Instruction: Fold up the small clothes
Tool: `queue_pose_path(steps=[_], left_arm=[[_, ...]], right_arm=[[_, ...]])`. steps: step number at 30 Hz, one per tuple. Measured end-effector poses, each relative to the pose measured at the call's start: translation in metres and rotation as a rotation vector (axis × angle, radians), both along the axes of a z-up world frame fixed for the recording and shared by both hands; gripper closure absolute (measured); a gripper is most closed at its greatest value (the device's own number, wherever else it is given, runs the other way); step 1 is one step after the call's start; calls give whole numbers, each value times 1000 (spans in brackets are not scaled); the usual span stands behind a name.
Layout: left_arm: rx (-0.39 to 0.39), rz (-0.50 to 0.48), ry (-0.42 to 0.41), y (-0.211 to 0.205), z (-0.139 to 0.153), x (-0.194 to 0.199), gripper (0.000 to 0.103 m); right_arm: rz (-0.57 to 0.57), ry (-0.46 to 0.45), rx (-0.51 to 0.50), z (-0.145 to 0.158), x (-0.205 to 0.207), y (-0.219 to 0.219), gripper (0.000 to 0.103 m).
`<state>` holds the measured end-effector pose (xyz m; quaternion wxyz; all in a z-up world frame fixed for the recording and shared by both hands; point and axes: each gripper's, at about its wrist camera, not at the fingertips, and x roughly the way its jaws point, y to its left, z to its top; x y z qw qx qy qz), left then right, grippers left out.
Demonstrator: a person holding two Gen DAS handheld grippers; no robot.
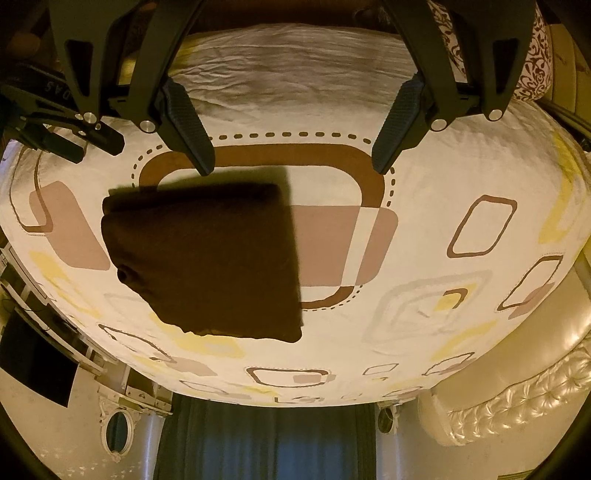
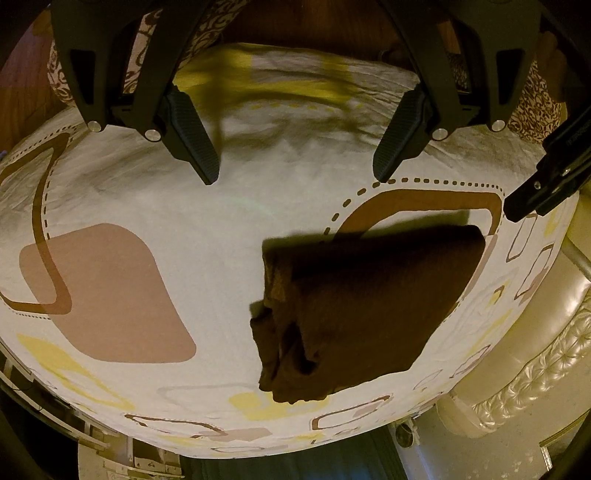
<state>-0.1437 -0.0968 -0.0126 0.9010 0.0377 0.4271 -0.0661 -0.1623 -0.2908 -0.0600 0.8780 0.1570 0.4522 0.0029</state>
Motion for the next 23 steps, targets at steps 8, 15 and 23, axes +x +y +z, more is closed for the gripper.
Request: queue_pose_path(steps=[8, 15, 23], left_arm=[[-15, -14, -11, 0, -1, 0, 16], [-6, -79, -81, -5, 18, -7, 12], [-13, 12, -145, 23, 40, 28, 12]], right_arm=[[8, 3, 2, -1, 1, -1, 18], [12, -3, 15, 0, 2, -3, 18], [1, -84, 85, 34, 15, -26, 18]])
